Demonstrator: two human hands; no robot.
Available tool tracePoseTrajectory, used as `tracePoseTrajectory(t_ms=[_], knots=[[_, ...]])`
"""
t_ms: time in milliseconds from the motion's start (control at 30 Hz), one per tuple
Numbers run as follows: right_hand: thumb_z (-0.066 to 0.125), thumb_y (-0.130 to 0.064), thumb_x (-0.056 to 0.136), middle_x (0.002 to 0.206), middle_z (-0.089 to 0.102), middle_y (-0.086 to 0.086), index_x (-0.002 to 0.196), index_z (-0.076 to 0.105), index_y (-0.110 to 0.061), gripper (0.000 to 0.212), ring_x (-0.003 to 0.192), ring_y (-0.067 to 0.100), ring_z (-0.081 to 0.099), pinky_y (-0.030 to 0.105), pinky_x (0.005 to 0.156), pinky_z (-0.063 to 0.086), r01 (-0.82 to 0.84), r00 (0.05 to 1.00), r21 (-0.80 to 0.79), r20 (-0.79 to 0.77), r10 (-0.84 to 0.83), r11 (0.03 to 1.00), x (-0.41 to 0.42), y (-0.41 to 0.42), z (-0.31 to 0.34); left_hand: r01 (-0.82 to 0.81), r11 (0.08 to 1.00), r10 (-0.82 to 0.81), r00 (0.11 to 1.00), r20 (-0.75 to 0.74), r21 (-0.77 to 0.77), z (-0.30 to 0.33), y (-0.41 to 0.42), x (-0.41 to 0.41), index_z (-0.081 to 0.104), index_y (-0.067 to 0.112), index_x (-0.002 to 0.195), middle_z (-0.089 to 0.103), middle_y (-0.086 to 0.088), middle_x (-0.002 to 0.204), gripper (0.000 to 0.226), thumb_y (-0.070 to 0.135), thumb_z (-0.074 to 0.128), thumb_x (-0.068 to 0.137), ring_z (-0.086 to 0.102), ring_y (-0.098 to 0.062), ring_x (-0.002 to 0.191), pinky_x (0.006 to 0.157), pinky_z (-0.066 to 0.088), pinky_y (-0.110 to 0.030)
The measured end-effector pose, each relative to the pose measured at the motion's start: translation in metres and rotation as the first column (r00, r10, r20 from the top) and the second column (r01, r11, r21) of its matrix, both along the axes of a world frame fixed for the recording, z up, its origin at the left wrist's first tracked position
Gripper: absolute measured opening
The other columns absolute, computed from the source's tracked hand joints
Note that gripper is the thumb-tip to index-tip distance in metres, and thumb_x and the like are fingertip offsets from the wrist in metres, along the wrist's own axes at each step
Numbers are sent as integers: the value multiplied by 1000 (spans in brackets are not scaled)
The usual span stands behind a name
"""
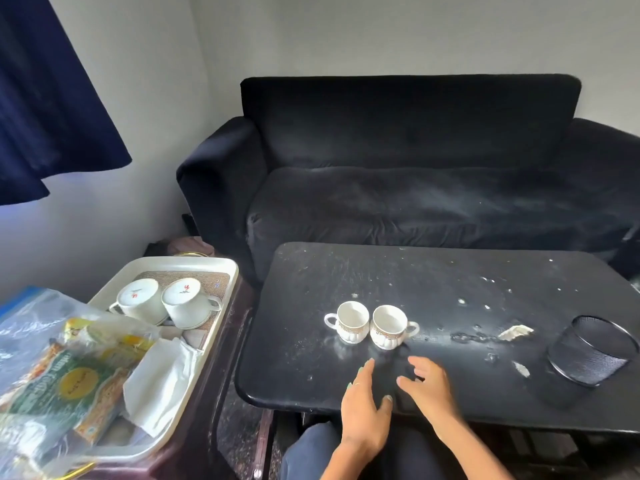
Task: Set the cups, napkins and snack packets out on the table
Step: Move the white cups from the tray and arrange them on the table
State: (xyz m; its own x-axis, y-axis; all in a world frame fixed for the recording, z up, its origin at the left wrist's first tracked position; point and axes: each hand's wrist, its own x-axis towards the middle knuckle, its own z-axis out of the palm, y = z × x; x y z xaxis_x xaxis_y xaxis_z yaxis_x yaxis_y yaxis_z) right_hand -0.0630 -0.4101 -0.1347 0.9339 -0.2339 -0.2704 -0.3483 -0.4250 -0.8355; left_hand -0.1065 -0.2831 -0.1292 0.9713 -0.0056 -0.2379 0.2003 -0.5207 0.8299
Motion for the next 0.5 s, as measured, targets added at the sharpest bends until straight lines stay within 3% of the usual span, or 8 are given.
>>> tracePoseTrajectory(t_ms=[167, 300, 367, 500], knots=[[67, 1, 76, 117, 63, 12, 115, 63, -3, 39, 109, 25, 58, 33, 95, 45, -119, 993, -37, 7, 120, 992, -6, 28, 15, -33, 996, 31, 999, -19, -79, 13, 11, -11, 28, 23, 148, 34, 8, 151, 62, 18, 53, 92, 35, -8, 137, 113, 26, -20], [64, 5, 77, 98, 65, 5, 95, 65, -16, 28, 102, 23, 61, 31, 90, 48, -239, 968, -46, 71, 242, 970, -10, 75, 29, -70, 995, 72, 997, 31, -73, 29, 43, -16, 39, 43, 132, 49, 20, 130, 48, 25, 50, 88, 53, 4, 109, 96, 40, -17], [63, 2, 78, 98, 67, 4, 96, 65, -17, 26, 99, 20, 61, 30, 89, 48, -291, 950, -78, 98, 298, 954, -10, 100, 38, -119, 992, 121, 989, 82, -30, 39, 68, -16, 44, 44, 124, 52, 23, 120, 45, 24, 51, 85, 56, 4, 101, 91, 43, -18], [61, -5, 82, 96, 67, 1, 105, 66, -13, 24, 96, 16, 63, 29, 91, 48, -409, 880, -132, 204, 428, 903, -3, 152, 65, -267, 961, 246, 946, 212, 76, 62, 125, -7, 46, 33, 130, 53, 15, 125, 44, 22, 53, 88, 56, -7, 111, 96, 44, -25]])
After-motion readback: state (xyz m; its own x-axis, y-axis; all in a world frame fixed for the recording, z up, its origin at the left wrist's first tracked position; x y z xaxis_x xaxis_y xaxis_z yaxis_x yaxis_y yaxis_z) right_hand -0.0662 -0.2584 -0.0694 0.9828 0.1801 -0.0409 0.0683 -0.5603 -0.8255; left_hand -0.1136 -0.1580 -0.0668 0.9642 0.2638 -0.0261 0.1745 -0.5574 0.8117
